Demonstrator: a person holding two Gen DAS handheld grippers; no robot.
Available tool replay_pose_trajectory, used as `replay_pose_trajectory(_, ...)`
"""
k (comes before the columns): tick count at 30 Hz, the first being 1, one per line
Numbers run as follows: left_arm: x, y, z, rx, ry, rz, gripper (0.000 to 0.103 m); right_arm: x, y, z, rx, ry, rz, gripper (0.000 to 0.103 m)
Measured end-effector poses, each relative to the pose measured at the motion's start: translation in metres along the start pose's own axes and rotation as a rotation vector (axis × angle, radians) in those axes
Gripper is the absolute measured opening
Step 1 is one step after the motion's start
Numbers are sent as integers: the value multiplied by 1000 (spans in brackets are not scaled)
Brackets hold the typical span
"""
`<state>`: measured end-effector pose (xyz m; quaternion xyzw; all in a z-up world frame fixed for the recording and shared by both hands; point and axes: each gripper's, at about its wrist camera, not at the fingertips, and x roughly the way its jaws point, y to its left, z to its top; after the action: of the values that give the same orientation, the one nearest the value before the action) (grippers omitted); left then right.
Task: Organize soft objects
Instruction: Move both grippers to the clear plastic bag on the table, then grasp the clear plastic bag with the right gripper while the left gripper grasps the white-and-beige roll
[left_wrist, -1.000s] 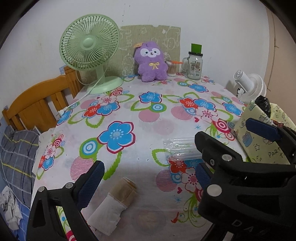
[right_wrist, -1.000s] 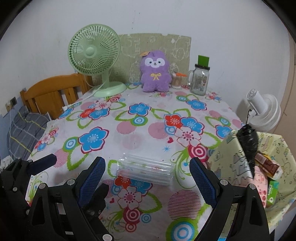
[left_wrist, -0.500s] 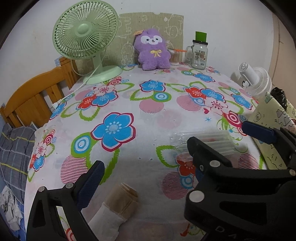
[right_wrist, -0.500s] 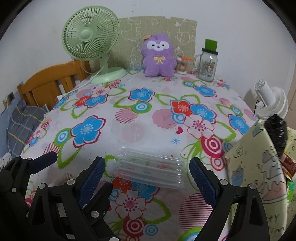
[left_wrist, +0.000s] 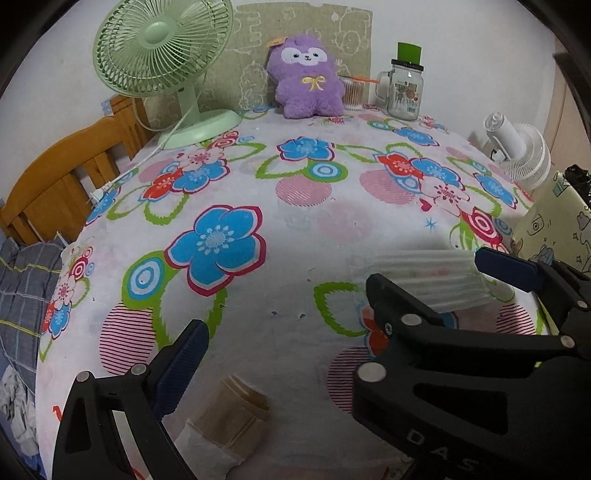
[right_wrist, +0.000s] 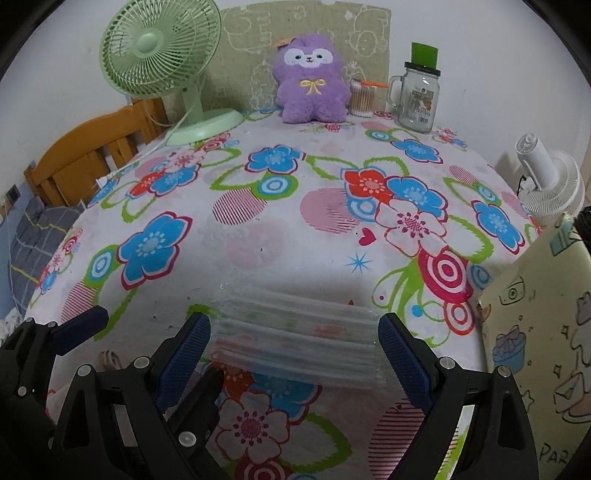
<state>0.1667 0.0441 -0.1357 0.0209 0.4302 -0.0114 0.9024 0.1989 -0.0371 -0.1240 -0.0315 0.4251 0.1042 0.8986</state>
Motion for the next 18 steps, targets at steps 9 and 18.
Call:
replay_pose_trajectory(9, 7, 3, 0, -13, 32, -28, 100, 14, 0, 2, 5, 36, -19, 98)
replay_pose_trajectory(18, 4, -2, -1, 13, 22, -9, 100, 13, -2, -1, 4, 48, -10, 91)
